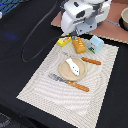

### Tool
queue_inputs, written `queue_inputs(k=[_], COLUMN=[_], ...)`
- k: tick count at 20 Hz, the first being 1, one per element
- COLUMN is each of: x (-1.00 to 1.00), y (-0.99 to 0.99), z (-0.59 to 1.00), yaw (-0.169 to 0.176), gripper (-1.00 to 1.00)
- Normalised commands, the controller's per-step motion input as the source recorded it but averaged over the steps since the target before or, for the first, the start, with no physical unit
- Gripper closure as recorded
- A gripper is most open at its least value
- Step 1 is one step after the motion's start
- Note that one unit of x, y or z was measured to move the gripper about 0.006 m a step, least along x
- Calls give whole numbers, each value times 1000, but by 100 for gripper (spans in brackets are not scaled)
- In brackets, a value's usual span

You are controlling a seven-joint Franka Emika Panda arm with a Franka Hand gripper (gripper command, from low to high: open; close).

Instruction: Interact with the objects in diverse but meaningful ways.

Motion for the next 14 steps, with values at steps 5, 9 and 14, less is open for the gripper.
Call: queue_inputs(k=[5, 9, 14], x=[-325, -203, -49], y=[262, 256, 200], z=[-323, -299, -294], yaw=[-8, 0, -4], gripper=[-100, -100, -100])
